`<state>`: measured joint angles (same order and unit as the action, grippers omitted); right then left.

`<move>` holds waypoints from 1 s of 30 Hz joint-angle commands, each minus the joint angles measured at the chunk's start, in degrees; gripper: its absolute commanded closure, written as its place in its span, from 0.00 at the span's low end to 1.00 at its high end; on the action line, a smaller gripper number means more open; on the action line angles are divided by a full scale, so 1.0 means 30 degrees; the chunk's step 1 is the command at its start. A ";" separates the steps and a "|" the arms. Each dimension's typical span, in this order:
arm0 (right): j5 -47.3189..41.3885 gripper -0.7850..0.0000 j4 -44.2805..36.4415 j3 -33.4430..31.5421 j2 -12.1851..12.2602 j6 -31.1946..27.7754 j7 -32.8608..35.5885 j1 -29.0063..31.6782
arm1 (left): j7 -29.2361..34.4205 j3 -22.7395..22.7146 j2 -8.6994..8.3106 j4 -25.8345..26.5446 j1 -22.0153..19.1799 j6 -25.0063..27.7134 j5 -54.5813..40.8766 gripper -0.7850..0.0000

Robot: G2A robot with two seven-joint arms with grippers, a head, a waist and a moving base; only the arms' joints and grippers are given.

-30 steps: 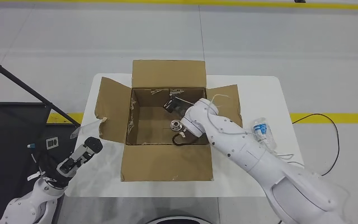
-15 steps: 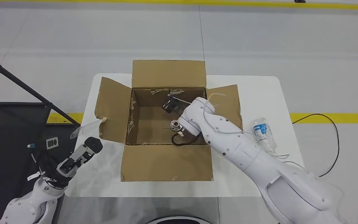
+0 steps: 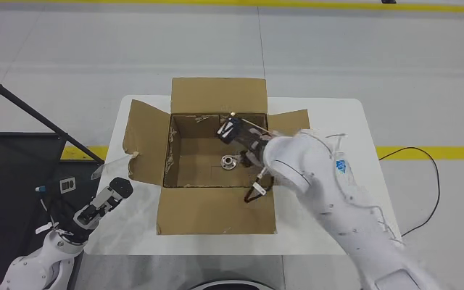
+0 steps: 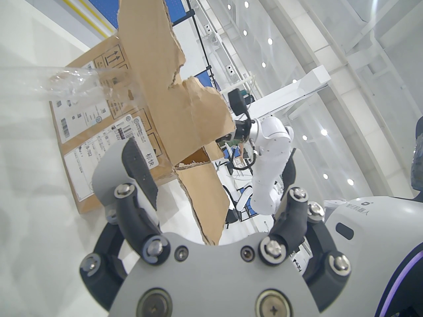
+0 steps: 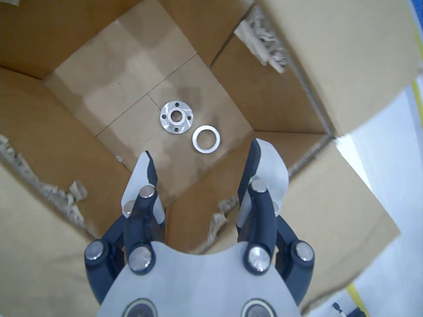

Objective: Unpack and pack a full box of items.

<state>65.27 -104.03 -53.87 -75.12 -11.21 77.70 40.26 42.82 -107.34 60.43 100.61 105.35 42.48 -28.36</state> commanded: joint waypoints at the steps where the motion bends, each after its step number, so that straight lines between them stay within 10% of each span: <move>1: -0.0064 0.02 -0.1749 -0.2472 0.0442 -0.0319 0.0347 0.1319 | 0.0000 0.0000 0.0000 0.0000 0.0000 0.0000 0.0000 0.00; 15: -0.0394 0.00 -0.1004 -1.2954 0.1981 -0.0536 0.2896 0.4734 | 0.0000 0.0000 0.0000 0.0000 0.0000 0.0000 0.0000 0.00; 30: -0.0893 0.00 0.7901 -1.1800 0.2538 -0.1329 0.3435 0.2951 | 0.0000 0.0000 0.0000 0.0000 0.0000 0.0000 0.0000 0.00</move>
<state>62.93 -81.48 -89.66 -67.54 -15.13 88.00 49.51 42.82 -107.34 60.43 100.61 105.35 42.48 -28.36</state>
